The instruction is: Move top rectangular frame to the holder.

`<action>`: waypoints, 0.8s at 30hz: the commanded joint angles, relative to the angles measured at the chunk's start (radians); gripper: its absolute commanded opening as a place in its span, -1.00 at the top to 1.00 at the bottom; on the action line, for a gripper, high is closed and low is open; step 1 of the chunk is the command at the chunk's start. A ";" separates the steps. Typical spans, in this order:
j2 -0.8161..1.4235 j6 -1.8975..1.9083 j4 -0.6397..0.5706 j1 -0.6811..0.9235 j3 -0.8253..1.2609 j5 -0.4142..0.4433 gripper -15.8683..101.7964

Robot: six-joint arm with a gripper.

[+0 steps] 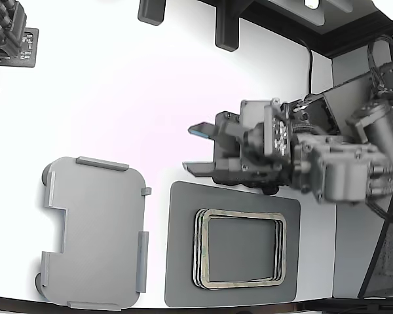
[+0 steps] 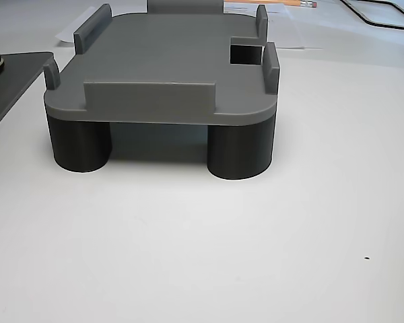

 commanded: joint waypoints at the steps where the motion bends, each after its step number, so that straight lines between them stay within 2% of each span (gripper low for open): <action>1: -0.109 0.147 0.044 0.190 -0.077 -0.014 -0.97; 3: -0.192 0.195 0.109 0.229 -0.146 -0.046 -0.97; 8: -0.356 0.209 0.299 0.239 -0.344 -0.215 -0.97; 15: -0.428 0.227 0.528 0.264 -0.465 -0.370 -0.97; 20: -0.396 0.308 0.549 0.295 -0.374 -0.445 -0.96; 24: -0.383 0.410 0.494 0.314 -0.284 -0.449 -0.93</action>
